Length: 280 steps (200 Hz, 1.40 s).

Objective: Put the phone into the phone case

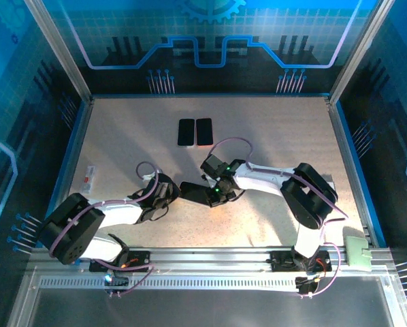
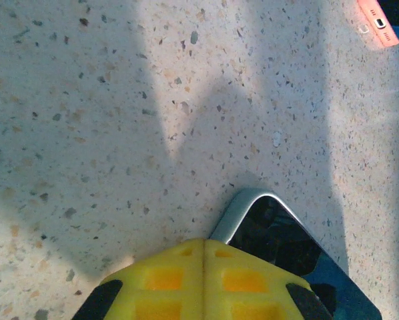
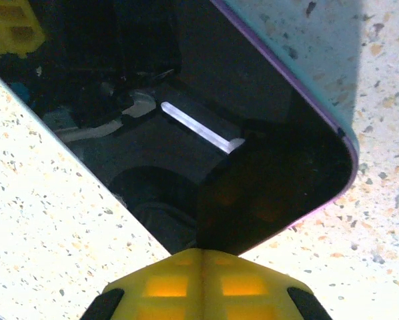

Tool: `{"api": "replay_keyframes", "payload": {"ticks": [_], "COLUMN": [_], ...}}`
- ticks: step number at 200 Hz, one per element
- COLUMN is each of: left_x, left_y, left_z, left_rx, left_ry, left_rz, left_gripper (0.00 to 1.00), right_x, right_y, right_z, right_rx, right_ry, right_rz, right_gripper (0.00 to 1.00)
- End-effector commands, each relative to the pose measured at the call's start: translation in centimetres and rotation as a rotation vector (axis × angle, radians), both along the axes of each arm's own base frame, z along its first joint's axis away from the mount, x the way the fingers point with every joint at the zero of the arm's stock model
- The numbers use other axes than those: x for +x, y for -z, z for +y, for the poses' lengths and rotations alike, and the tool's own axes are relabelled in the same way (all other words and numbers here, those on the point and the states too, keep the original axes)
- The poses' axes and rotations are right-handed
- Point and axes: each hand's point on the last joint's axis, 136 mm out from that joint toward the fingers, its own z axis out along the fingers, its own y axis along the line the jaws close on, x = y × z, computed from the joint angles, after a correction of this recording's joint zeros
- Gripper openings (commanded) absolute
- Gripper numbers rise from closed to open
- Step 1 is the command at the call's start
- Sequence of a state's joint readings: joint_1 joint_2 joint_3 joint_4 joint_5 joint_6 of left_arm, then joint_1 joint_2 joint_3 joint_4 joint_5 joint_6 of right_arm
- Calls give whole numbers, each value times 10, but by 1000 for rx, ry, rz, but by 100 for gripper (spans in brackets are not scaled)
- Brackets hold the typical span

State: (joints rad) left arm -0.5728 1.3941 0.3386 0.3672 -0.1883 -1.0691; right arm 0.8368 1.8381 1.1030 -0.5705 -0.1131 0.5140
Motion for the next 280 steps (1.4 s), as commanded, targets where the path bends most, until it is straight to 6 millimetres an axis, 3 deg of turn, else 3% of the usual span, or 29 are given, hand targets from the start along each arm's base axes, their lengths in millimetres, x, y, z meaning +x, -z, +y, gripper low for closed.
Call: {"api": "replay_keyframes", "payload": {"ticks": [1,73,99,124,174,198,233,258,280], "left_x": [-30,-29,-27,-25,-23,-26,-28,-21,-14], "left_y": [32,35,33,23,-9,-29,-58,-56,-48], "left_z": [-2,-1,-3,-7,-2,11,30,33,22], "left_rx": [20,23,19,16,25,60,147,132,87], "left_ry": [55,42,46,66,36,2,-8,-7,46], "left_rz": [143,146,140,134,106,89,35,-4,-10], "left_gripper": [0,0,0,0,0,0,0,0,0], "right_x": [-69,-72,-61,-35,23,39,46,46,38], "right_y": [123,130,118,76,-47,-77,-88,-69,-49], "right_z": [-41,-42,-40,-37,-22,-9,6,7,5], "right_rx": [-207,-186,-153,-80,91,121,160,150,128], "right_ry": [-77,-72,-57,-8,61,71,69,42,13], "right_rz": [242,270,244,162,-52,-64,-57,-68,-71], "right_gripper": [0,0,0,0,0,0,0,0,0]}}
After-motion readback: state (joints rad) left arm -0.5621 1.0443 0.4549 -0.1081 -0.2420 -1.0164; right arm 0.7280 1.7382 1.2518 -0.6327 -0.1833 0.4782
